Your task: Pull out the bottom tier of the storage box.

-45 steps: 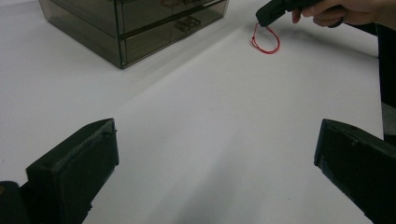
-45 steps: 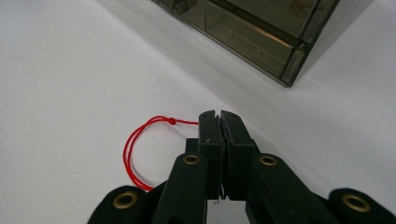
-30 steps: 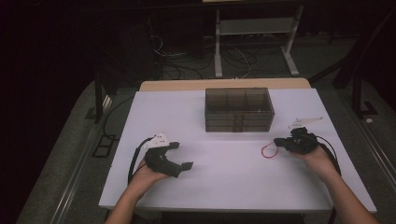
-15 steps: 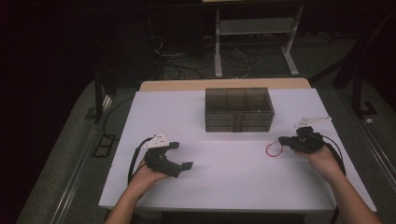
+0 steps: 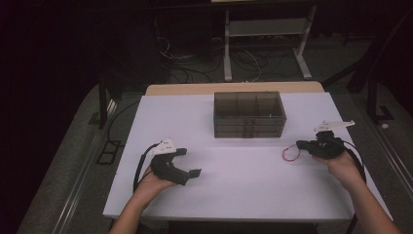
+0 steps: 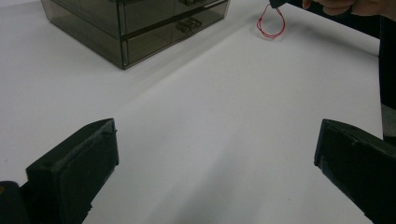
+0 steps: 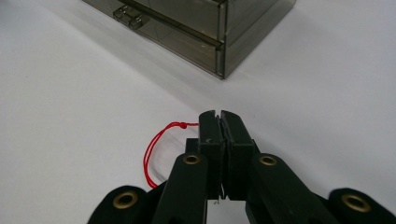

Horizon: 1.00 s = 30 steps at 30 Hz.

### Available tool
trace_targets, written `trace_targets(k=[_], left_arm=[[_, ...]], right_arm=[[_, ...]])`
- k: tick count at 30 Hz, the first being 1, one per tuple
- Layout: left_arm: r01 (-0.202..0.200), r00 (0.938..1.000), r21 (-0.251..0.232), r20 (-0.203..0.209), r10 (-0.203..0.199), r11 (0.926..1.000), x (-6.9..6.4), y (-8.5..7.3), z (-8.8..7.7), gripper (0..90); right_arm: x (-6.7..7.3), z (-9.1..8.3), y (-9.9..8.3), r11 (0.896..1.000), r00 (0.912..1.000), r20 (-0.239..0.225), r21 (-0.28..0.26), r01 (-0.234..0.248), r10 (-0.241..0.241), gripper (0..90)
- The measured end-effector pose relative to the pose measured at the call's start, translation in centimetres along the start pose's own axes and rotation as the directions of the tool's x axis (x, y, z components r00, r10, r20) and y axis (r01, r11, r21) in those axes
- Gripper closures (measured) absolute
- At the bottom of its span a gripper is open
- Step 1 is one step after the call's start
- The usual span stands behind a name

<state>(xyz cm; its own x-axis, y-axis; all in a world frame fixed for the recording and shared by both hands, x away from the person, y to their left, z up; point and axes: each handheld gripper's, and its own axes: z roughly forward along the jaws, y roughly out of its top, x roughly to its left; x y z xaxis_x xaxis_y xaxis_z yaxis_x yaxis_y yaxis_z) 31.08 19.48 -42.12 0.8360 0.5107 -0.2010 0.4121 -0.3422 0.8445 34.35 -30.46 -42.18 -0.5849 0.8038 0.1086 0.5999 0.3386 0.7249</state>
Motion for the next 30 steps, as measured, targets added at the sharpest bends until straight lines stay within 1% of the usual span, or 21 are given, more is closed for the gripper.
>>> trace_targets(k=[9, 17, 30], left_arm=[[-0.002, 1.0000, 0.000, -0.001, 0.002, 1.0000, 0.0, 0.0, 0.0, 0.0], [-0.001, 1.0000, -0.001, -0.001, 0.001, 1.0000, 0.0, 0.0, 0.0, 0.0], [0.000, 1.0000, 0.001, -0.001, 0.000, 1.0000, 0.0, 0.0, 0.0, 0.0]], right_arm=[[-0.6, -0.6, -0.3, 1.000, 0.9998, 0.015, -0.007, -0.014, 0.014, 87.3], [-1.3, -1.0, -0.6, 1.000, 0.9988, 0.043, -0.004, -0.023, 0.023, 87.3], [-2.2, -1.4, -1.1, 0.999, 0.9964, 0.074, 0.000, -0.041, 0.041, 87.2]])
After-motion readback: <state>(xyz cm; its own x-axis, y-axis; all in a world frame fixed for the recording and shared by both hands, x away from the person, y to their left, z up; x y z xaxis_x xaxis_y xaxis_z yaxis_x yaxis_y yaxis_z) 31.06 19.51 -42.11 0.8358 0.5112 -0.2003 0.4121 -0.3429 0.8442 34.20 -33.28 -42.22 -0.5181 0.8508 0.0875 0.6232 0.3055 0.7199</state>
